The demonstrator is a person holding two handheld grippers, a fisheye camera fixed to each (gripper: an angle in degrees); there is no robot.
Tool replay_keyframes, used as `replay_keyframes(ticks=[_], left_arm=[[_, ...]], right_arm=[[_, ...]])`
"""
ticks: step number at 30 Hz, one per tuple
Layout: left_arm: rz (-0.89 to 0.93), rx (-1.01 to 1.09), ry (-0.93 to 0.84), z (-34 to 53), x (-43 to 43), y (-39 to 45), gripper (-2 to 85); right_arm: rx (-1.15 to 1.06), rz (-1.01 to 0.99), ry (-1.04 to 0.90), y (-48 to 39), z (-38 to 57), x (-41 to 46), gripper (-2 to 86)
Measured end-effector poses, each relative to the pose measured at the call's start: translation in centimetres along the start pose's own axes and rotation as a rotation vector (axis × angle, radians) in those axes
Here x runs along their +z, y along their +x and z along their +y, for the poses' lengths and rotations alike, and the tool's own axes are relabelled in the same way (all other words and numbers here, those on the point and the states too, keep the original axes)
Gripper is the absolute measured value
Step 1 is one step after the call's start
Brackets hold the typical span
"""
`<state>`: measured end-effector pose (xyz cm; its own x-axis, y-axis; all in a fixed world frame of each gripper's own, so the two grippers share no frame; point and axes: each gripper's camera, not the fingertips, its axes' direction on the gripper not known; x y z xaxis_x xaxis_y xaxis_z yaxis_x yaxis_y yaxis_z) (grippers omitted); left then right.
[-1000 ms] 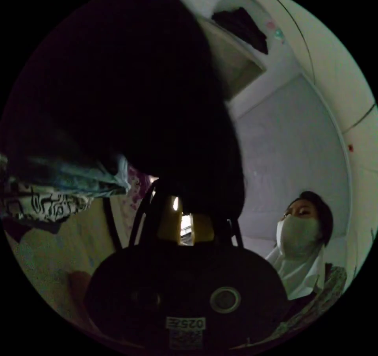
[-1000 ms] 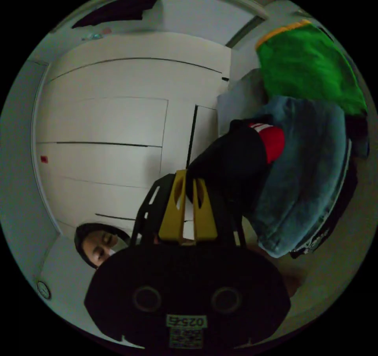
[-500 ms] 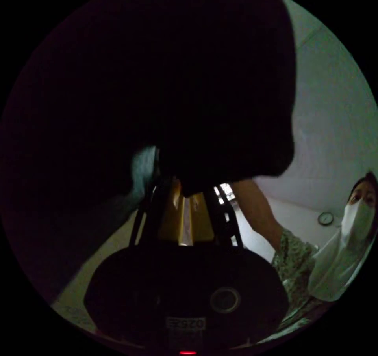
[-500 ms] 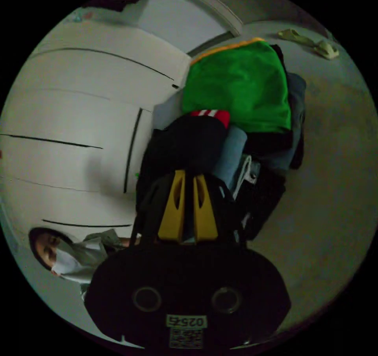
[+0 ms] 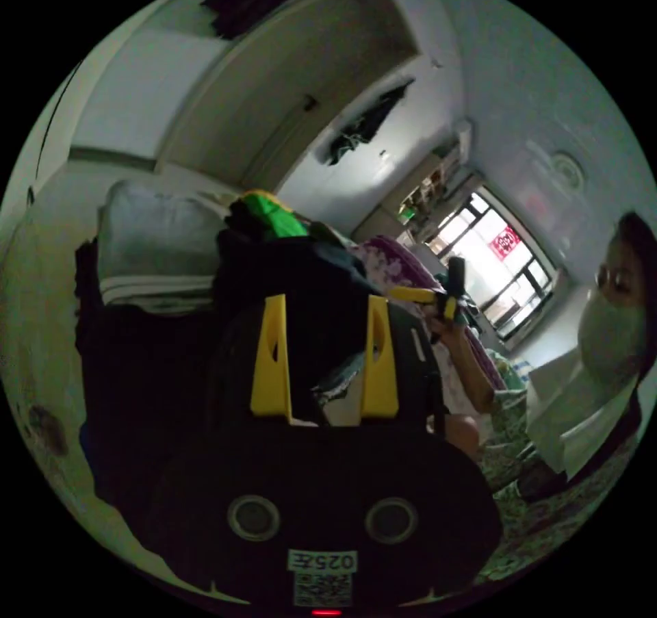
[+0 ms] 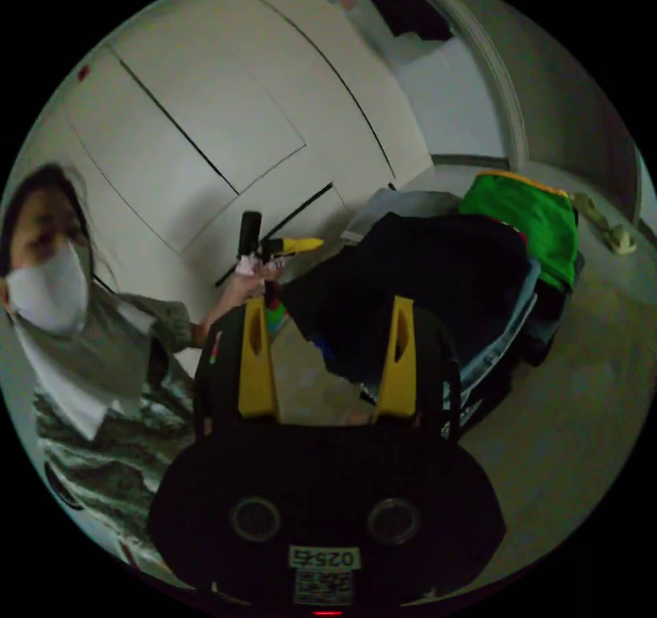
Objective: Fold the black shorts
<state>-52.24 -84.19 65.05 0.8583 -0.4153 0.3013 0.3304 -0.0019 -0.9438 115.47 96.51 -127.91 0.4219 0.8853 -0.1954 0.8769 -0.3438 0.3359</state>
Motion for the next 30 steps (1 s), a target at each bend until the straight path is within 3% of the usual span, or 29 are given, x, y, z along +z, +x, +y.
replay_keyframes(ticks=[4, 7, 9, 11, 15, 17, 20, 22, 24, 27, 30], left_arm=[[0.074, -0.196, -0.194, -0.6, 3.5, -5.5, 15.4], [0.221, -0.316, -0.277, -0.6, 7.2, -8.0, 7.9], [0.475, -0.467, -0.330, -1.1, 8.7, -8.6, 0.4], [0.614, -0.481, -0.311, -1.8, 8.0, -7.5, -0.6], [0.462, -0.382, -0.423, -1.3, 7.4, -4.6, -0.7], [0.440, -0.456, -0.450, 0.7, 9.5, -5.9, -0.6], [0.696, -0.625, -0.354, 3.3, 11.8, -8.5, 0.1], [0.689, -0.526, -0.304, 2.8, 11.1, -7.5, 1.8], [0.532, -0.323, -0.277, 1.3, 8.1, -4.5, 6.2], [0.210, -0.104, -0.113, -0.3, 3.0, -0.6, 11.3], [0.048, 0.031, 0.097, -1.3, 1.0, 2.6, 14.9]], right_arm=[[-0.104, 0.266, -0.060, -7.3, -1.1, 3.7, 22.8], [-0.223, 0.594, -0.182, -12.8, -2.9, 6.0, 12.6], [-0.324, 0.916, -0.317, -16.3, -4.5, 7.2, 4.0], [-0.379, 1.007, -0.412, -18.8, -5.6, 6.4, 3.2], [-0.309, 0.719, -0.670, -21.0, -7.5, 3.4, 3.4], [-0.269, 0.675, -0.605, -20.8, -7.5, 3.1, 3.6], [-0.231, 0.561, -0.403, -22.3, -7.5, -1.2, 4.8], [-0.111, 0.408, -0.331, -23.0, -8.0, -5.3, 7.0], [-0.016, 0.211, -0.311, -24.5, -8.4, -10.2, 8.1], [-0.040, 0.203, -0.136, -28.7, -8.8, -16.1, 8.2], [-0.030, 0.145, 0.073, -32.3, -9.6, -21.1, 12.5]])
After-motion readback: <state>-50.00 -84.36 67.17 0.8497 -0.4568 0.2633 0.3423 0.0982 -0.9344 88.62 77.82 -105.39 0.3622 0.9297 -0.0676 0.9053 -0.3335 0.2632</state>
